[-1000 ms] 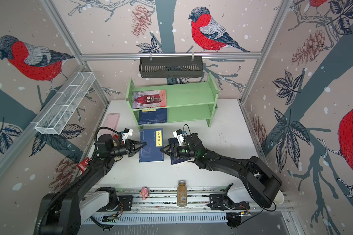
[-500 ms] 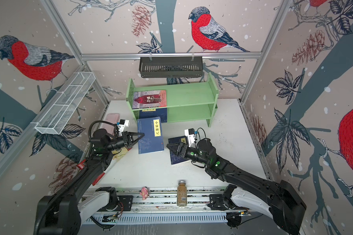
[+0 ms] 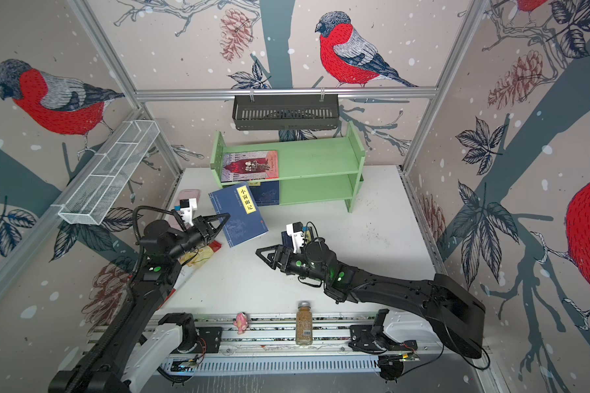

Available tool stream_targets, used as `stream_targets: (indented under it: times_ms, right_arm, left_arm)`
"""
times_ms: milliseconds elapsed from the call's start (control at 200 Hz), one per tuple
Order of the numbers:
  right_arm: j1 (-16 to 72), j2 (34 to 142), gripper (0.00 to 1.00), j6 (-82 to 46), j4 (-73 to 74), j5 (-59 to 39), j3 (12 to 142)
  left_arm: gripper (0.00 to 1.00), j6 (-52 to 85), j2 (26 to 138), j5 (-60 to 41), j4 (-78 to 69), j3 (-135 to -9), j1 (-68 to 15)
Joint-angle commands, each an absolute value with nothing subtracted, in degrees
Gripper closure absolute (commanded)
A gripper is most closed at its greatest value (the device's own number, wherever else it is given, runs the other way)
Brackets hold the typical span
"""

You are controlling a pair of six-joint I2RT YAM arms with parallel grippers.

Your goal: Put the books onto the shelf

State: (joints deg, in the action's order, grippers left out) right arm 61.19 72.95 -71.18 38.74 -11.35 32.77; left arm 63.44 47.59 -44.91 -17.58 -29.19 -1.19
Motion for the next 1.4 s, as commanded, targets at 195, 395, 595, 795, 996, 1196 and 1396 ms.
stream_targets:
  times_ms: [195, 395, 595, 795, 996, 1196, 1396]
  right_arm:
    - [62.27, 82.42, 0.16, -75.18, 50.14, -8.54, 39.06]
    - [62.16, 87.8, 0.17, -77.85, 54.51, -8.5, 41.58]
    - [62.23, 91.24, 0.18, -79.56, 58.77, -8.66, 42.45]
    - [61.53, 93.02, 0.23, -79.81, 64.89, -6.73, 41.25]
    - [60.32, 96.58, 0.46, -81.89, 71.54, -7.15, 41.2]
    - [59.86, 99.02, 0.72, -82.32, 74.95, -8.0, 41.36]
    - [59.04, 99.92, 0.91, -82.9, 78.23, -9.11, 40.05]
  left_arm:
    - [1.0, 73.03, 46.61, -44.45, -24.77, -25.35, -1.11]
    - [1.0, 76.63, 45.96, -44.65, -26.82, -24.67, -1.14]
    - [1.0, 78.86, 46.69, -44.82, -28.5, -25.53, -1.14]
    - [1.0, 78.8, 45.89, -44.91, -26.56, -24.13, -1.18]
    - [1.0, 78.4, 44.5, -44.73, -23.72, -24.56, -1.14]
    - [1.0, 76.93, 43.27, -44.33, -22.29, -22.92, -1.08]
    - [1.0, 75.89, 42.91, -44.03, -20.58, -22.07, -1.14]
